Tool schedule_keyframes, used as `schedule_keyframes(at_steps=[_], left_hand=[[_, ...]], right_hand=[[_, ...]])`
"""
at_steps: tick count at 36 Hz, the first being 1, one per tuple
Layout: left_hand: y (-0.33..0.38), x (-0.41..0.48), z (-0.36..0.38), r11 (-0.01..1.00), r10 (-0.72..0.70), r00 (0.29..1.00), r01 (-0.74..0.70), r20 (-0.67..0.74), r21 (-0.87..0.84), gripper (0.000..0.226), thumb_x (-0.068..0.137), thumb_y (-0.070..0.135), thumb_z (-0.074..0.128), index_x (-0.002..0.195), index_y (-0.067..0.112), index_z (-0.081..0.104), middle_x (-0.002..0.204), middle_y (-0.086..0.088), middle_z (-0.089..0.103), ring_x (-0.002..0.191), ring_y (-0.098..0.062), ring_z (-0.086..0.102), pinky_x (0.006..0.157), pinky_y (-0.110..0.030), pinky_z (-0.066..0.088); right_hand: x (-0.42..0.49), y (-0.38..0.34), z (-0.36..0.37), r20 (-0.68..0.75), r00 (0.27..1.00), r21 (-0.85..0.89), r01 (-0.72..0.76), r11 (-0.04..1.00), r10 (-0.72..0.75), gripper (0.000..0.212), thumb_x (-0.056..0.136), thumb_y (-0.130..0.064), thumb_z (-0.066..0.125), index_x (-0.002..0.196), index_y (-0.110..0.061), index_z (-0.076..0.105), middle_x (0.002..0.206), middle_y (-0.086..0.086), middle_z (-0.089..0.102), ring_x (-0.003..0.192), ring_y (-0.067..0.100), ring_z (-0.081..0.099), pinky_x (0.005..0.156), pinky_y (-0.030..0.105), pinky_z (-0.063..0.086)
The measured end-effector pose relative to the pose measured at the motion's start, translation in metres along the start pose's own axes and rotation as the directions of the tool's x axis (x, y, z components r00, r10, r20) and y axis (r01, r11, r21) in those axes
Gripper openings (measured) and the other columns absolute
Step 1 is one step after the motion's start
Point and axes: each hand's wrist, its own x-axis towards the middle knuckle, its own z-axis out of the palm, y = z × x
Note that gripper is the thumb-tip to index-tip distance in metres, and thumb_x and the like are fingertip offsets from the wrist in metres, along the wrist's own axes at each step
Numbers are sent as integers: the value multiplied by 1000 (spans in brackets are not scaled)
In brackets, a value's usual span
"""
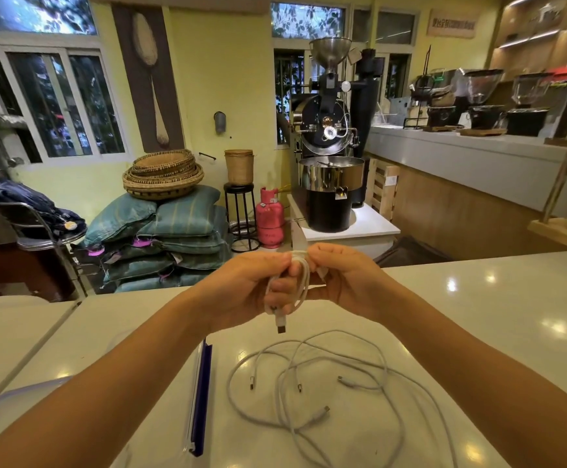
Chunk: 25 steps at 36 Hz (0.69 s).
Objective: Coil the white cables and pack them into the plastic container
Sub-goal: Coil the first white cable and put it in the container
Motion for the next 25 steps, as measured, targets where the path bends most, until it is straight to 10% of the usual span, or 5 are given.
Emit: schedule_keyframes(at_steps=[12, 25], left_hand=[[-10, 14, 4, 974, 56, 882, 56, -468, 221, 35, 98, 14, 28, 70, 10, 49, 52, 2, 39, 43, -6, 36, 57, -23, 34], [-16, 21, 3, 993, 22, 876, 37, -482, 112, 37, 98, 19, 26, 68, 11, 47, 53, 1, 40, 42, -6, 39, 51, -21, 44]], right_hand=[[6, 2, -4, -85, 993, -9, -84, 996, 83, 49, 92, -9, 40, 50, -14, 65, 58, -1, 69, 60, 12, 67, 68, 26, 57], [2, 5, -1, -50, 999, -262, -23, 965, 10, 17, 86, -5, 53, 82, -6, 69, 62, -6, 70, 63, 5, 68, 59, 12, 53]])
